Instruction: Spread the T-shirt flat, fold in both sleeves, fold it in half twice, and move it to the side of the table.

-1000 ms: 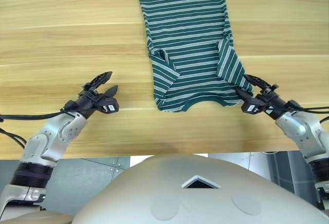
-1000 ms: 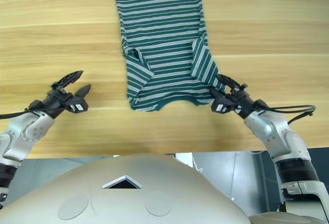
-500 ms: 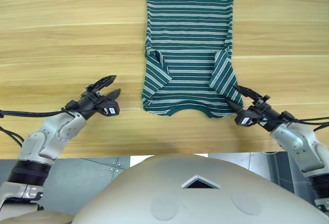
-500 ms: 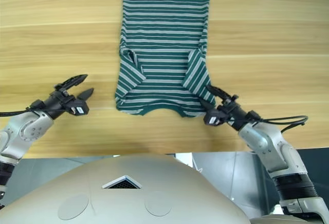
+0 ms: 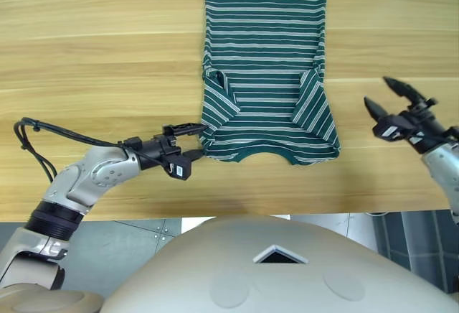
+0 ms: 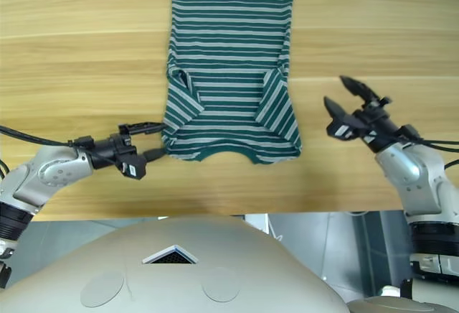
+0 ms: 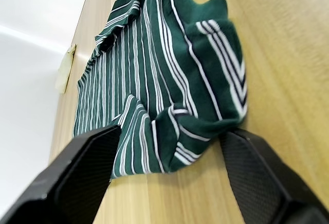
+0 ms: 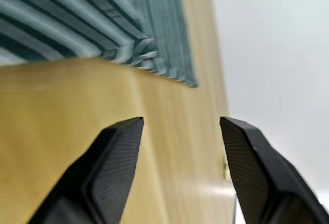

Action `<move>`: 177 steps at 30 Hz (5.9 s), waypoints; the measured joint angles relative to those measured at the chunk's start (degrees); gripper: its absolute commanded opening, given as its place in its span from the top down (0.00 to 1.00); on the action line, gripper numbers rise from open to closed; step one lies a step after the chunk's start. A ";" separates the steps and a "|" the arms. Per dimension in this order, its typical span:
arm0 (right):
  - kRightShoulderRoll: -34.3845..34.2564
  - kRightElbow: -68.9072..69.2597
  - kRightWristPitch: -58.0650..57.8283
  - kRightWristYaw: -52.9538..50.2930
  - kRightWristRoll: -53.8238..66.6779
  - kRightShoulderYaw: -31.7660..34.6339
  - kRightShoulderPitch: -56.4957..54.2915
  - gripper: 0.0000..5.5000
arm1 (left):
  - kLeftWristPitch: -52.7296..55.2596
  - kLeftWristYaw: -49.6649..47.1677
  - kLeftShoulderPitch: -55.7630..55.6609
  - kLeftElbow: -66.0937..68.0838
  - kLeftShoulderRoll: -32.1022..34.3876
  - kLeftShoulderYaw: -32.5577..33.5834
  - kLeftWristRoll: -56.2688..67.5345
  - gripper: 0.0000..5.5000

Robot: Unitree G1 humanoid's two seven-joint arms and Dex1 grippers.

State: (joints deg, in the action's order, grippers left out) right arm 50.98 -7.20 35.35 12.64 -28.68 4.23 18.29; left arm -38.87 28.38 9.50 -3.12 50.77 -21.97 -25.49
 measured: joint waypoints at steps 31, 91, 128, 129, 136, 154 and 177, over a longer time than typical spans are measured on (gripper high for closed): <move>6.87 4.69 6.03 4.89 1.99 -6.35 8.52 0.50 | -3.61 0.62 -5.60 6.46 -1.45 -3.57 -1.94 0.97; -16.93 -5.78 -8.03 3.13 11.47 -10.24 -30.24 1.00 | 7.15 -8.78 -22.22 21.53 -20.63 11.22 14.43 1.00; -32.90 -63.98 -8.76 -18.85 0.51 -20.87 -64.36 0.58 | 10.29 -24.98 -56.03 78.98 -34.88 9.13 3.17 0.61; -33.16 -64.10 -8.88 -18.91 0.47 -21.08 -64.48 0.55 | 10.49 -25.31 -56.42 79.03 -34.90 9.30 3.17 0.58; -35.94 -62.65 -9.97 -25.22 -4.37 -25.63 -64.69 0.44 | 14.37 -29.03 -57.09 79.85 -34.30 10.31 3.21 0.36; -33.67 -52.85 6.00 -8.06 -15.01 -45.99 -63.26 0.44 | 0.23 -24.79 -44.94 74.66 -28.76 20.56 12.65 0.33; -4.23 12.39 4.26 9.71 46.38 -15.59 -18.34 0.44 | -24.44 -1.52 -41.28 55.02 -37.02 -6.17 4.39 0.33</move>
State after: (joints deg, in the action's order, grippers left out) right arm 46.75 5.20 39.61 22.35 17.70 -11.36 -0.05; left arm -63.31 26.86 -31.78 51.90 13.75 -28.14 -21.10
